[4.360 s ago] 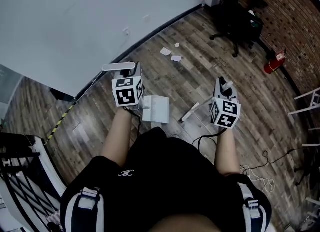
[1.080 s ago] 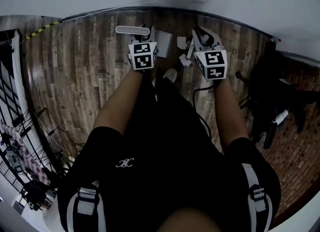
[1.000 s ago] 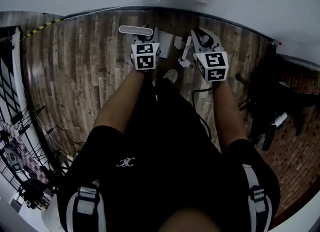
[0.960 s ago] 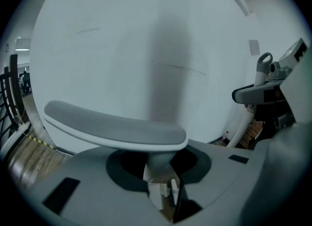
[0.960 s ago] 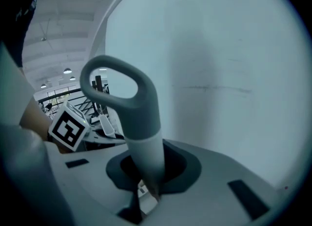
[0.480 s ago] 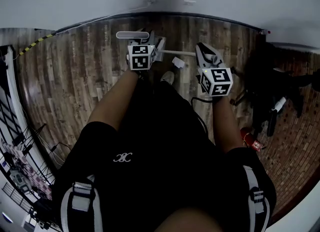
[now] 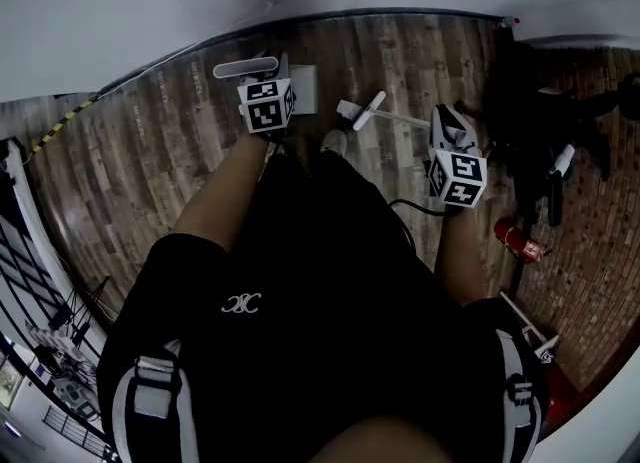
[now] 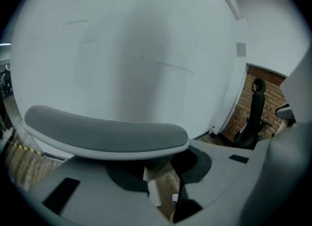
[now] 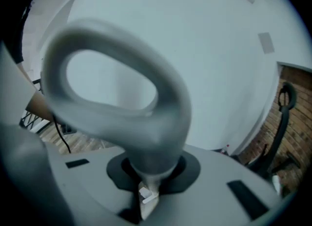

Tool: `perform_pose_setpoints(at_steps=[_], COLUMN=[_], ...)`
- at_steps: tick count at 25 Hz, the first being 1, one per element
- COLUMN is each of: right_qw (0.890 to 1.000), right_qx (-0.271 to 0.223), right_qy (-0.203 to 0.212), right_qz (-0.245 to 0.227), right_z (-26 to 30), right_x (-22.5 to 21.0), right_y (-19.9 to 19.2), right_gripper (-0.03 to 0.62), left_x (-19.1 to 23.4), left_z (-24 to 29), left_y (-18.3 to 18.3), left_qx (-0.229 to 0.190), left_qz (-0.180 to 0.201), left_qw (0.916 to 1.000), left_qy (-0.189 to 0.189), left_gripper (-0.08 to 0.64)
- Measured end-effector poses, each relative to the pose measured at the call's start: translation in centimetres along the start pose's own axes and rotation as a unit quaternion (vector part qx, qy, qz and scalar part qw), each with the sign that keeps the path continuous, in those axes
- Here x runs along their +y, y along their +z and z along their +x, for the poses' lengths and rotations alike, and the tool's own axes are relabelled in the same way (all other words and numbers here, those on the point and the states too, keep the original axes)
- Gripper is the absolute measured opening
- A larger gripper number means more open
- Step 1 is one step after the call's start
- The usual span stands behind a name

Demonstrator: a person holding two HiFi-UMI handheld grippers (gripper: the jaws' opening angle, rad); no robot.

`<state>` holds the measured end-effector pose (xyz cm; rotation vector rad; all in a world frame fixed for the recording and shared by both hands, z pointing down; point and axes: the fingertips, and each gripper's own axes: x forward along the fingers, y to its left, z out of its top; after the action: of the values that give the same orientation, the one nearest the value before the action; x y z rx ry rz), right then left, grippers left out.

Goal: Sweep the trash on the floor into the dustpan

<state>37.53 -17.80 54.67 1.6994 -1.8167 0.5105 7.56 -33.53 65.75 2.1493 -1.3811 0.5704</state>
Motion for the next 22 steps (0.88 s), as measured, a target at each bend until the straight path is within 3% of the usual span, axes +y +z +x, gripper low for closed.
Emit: perform_pose_setpoints(at_steps=[6, 10, 16, 22], right_qw=[0.998, 0.998, 1.0, 0.993], right_qx=[0.022, 0.032, 0.011, -0.034], right_qy=[-0.057, -0.063, 0.025, 0.111], right_qz=[0.003, 0.0, -0.016, -0.027], right_z=[3.0, 7.2, 11.8, 11.5], right_x=[-2.2, -0.5, 8.2, 16.8], right_y=[-1.7, -0.9, 2.8, 7.5], right_gripper=[0.04, 0.04, 0.041, 0.044], left_x=[-0.3, 0.1, 0.8, 2.1], left_z=[-0.8, -0.8, -1.4, -2.8], left_y=[-0.3, -0.3, -0.7, -1.3], left_qx=[-0.005, -0.008, -0.014, -0.023], left_qz=[0.014, 0.014, 0.014, 0.007], left_qw=[0.9997, 0.9996, 0.9993, 0.9989], left_qy=[-0.017, -0.024, -0.031, -0.04], left_gripper=[0.109, 0.109, 0.109, 0.109])
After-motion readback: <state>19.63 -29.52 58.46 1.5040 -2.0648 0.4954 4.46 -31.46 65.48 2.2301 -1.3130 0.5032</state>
